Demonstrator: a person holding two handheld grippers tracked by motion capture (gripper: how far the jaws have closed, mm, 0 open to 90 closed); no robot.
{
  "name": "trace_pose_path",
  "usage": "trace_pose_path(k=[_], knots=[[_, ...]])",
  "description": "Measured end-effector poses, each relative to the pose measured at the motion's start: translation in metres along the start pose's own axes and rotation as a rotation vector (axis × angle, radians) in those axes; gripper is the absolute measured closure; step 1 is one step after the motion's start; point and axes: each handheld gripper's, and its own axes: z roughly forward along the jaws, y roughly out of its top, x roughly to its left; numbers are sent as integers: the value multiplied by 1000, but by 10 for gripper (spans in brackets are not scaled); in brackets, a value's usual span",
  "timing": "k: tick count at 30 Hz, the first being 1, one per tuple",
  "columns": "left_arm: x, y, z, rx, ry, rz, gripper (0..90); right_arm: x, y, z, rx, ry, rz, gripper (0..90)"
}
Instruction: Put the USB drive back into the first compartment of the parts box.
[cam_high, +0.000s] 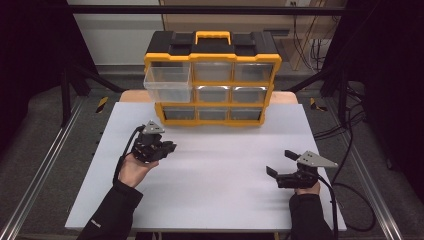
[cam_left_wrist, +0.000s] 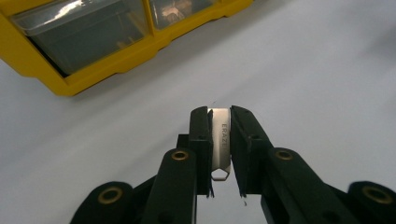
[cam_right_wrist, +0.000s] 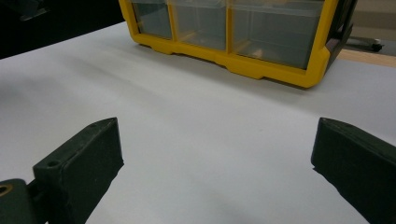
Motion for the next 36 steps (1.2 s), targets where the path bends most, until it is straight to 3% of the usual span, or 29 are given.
trace_pose_path(k=[36], knots=[[15,29,-43,-59,42,21,781,0,0,0,-1,0,0,22]])
